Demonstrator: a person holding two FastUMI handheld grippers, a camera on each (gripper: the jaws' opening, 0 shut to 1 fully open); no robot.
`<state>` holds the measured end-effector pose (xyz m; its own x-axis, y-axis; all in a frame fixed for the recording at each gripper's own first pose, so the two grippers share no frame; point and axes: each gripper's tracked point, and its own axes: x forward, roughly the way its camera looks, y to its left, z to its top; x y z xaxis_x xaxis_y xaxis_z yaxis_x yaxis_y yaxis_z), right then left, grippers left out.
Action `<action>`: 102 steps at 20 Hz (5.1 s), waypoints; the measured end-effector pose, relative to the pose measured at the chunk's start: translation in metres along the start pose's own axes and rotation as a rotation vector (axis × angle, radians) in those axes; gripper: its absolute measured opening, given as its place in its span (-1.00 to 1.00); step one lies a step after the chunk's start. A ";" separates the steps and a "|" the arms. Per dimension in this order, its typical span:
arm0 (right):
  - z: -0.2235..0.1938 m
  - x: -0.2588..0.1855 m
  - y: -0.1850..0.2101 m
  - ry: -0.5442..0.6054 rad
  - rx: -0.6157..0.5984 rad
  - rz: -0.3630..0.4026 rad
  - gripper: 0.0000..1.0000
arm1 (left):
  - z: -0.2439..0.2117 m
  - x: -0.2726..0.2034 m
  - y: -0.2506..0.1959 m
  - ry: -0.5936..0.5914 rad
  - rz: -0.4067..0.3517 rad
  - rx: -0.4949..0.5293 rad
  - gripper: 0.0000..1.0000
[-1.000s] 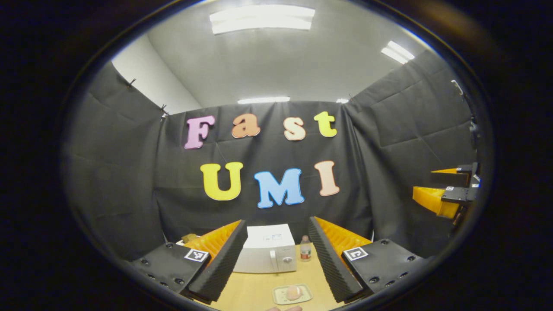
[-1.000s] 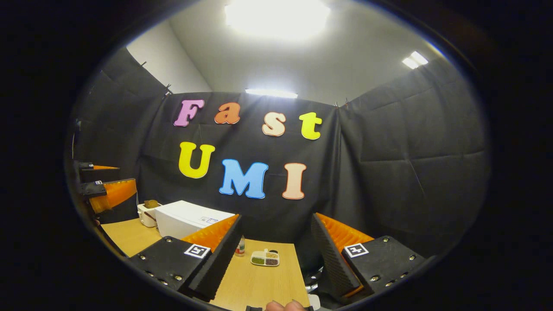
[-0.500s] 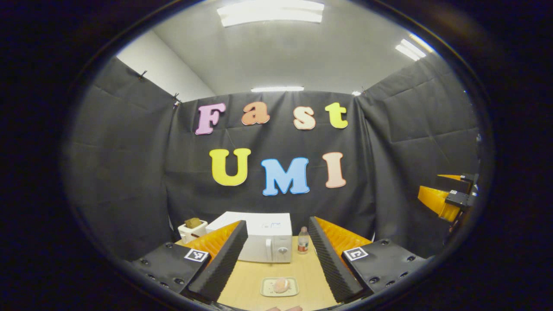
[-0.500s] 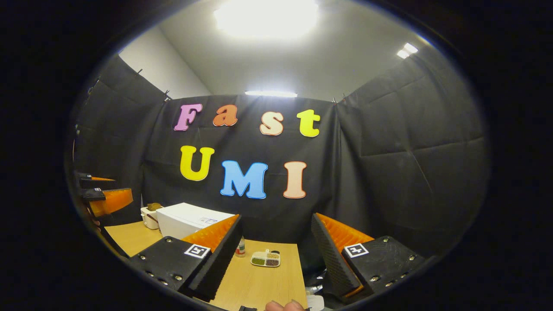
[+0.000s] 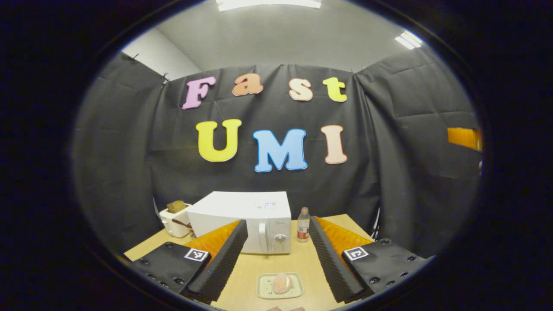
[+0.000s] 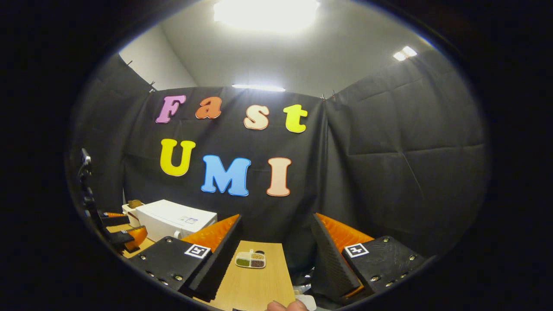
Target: Open the microwave oven with the left hand, put the food in, and close the microwave oven.
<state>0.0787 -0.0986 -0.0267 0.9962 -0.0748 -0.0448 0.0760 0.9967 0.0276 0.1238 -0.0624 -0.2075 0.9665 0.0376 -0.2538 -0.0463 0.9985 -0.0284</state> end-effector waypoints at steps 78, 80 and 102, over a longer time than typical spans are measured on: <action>-0.038 -0.086 0.242 0.236 0.135 0.026 0.84 | -0.281 -0.035 0.417 0.407 -0.075 -0.061 0.39; -0.038 -0.084 0.254 0.238 0.138 0.057 0.84 | -0.271 -0.051 0.416 0.385 -0.067 -0.046 0.73; -0.277 -0.054 0.328 0.687 0.218 0.297 0.98 | -0.071 -0.155 0.328 0.114 -0.010 -0.129 0.80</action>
<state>0.0383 0.2405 -0.2918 0.7318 0.3008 -0.6115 -0.1122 0.9382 0.3273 -0.0587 0.2569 -0.2462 0.9324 0.0159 -0.3610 -0.0763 0.9852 -0.1537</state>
